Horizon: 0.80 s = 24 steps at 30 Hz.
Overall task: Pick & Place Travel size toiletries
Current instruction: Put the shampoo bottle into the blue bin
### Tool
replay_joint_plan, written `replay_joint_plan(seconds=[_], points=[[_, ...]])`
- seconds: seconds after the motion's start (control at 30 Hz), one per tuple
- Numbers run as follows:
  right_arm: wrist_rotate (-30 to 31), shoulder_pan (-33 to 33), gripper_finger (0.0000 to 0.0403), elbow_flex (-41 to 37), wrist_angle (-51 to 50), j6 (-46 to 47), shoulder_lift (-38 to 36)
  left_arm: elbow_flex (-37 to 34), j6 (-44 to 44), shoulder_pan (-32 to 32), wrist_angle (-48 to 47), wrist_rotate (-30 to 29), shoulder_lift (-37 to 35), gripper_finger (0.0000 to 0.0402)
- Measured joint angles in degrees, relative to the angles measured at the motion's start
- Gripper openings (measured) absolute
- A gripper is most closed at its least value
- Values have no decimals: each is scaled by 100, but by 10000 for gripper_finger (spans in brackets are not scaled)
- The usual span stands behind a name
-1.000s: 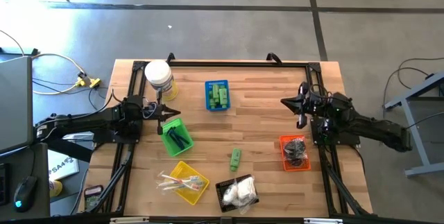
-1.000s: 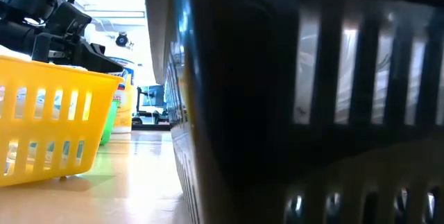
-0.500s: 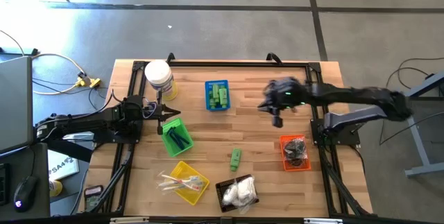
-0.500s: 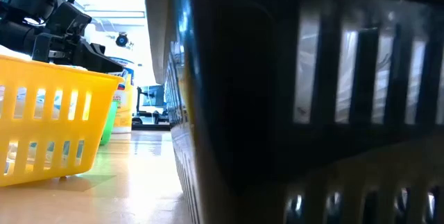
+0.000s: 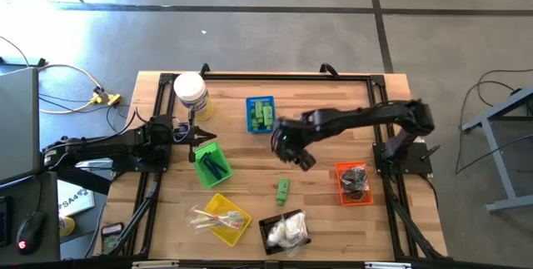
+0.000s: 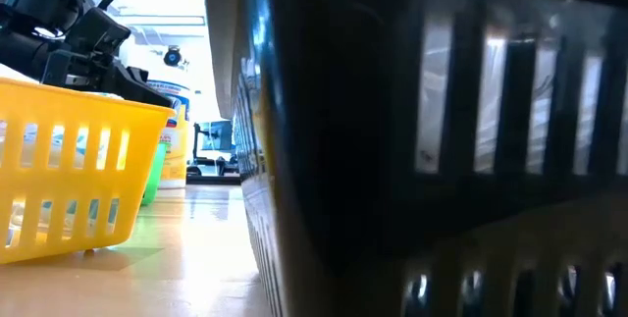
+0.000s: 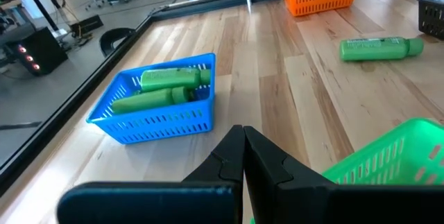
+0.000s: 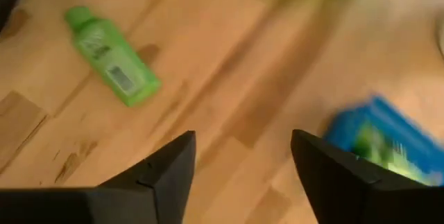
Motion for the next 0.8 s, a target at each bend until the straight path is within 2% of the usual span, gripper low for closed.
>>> replay_joint_plan(seconds=[0.27,0.4,0.5,0.8], points=[[-75,480,245,145,-52,-774,729,0,-139,0,90,2,0,0],[-135,799,245,141,-31,-1346,914,0,-165,0,88,2,0,0],[-280,999,245,139,45,-1418,998,0,-166,0,88,4,0,0],[-280,1103,245,143,187,-2026,1497,0,-169,0,92,9,-2,0]])
